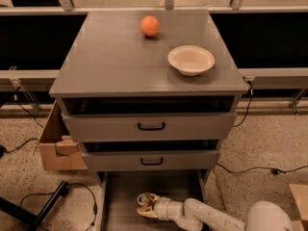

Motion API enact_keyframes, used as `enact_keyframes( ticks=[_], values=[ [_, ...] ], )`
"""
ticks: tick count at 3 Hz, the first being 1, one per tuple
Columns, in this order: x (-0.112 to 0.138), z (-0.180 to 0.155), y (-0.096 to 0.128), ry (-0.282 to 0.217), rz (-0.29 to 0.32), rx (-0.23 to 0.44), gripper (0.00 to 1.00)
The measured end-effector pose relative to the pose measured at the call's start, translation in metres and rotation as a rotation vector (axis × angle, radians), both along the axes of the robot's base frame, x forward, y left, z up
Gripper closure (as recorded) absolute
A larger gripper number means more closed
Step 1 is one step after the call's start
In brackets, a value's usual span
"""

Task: Place orange can into bottom drawer

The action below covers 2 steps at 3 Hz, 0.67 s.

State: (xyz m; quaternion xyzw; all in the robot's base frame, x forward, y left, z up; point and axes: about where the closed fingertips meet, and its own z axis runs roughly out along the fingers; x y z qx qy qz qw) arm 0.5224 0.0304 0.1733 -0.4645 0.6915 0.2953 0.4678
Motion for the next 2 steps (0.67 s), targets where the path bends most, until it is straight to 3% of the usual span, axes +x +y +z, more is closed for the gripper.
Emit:
enact_keyframes(
  ticks=[2],
  values=[
    [-0.0007, -0.0001, 0.0033, 0.001, 0.004, 0.003, 0.28]
  ],
)
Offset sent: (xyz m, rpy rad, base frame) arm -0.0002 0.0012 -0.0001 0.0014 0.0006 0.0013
